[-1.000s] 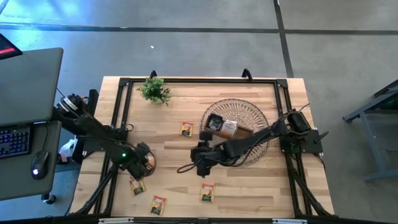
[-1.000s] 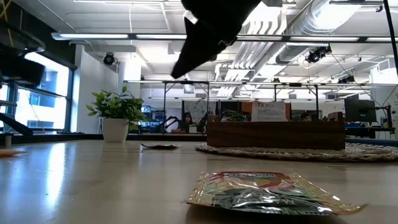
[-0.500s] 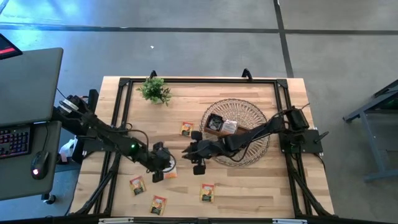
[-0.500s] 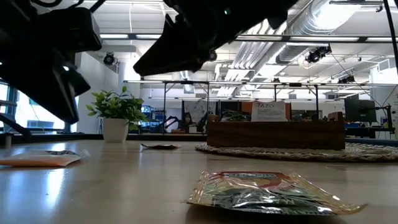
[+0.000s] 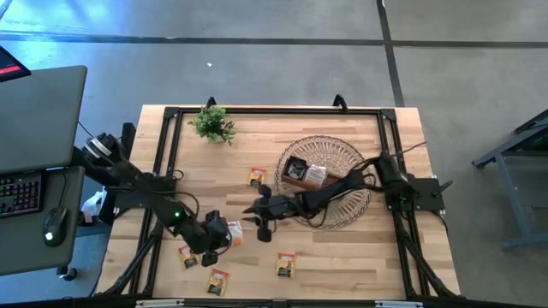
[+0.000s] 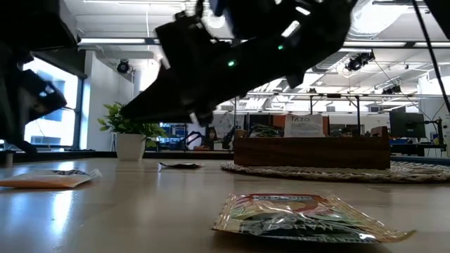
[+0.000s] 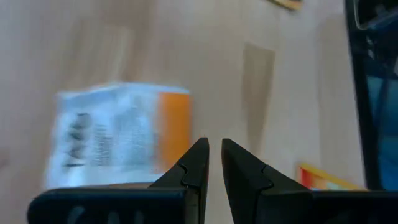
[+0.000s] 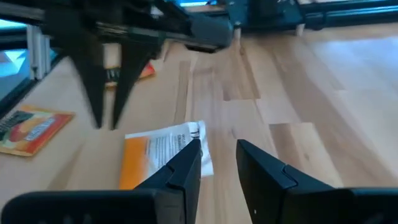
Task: Pick & Place Tea
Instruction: Put the white tea bag into the middle section of the wooden organizer
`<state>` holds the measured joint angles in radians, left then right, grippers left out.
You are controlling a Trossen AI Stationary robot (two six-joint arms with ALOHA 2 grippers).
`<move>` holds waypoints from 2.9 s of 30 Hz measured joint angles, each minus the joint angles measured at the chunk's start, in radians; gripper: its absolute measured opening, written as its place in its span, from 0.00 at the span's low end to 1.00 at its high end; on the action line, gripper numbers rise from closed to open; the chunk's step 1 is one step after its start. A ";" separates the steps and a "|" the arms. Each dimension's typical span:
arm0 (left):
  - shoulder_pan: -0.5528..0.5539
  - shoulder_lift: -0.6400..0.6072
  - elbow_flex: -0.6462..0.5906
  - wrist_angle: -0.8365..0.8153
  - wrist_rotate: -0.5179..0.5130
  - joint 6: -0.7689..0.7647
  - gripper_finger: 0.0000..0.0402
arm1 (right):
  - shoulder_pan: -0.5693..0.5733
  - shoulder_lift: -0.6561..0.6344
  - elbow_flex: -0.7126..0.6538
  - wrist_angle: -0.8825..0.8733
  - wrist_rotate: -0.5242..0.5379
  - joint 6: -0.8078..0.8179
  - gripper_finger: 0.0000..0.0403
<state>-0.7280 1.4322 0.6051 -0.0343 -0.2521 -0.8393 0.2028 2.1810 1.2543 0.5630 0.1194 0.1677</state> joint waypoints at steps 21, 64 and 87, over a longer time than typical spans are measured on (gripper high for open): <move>0.014 0.160 0.004 0.033 -0.016 -0.022 0.11 | -0.037 0.156 0.243 -0.296 -0.078 0.199 0.25; 0.015 0.162 0.000 0.020 -0.011 -0.034 0.11 | -0.099 0.153 0.243 -0.230 -0.183 0.459 0.25; 0.031 0.163 0.000 0.017 -0.020 -0.035 0.11 | -0.060 0.154 0.244 -0.262 -0.168 0.588 0.25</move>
<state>-0.6968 1.5951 0.6048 -0.0171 -0.2723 -0.8741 0.1427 2.3348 1.4979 0.3006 -0.0489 0.7560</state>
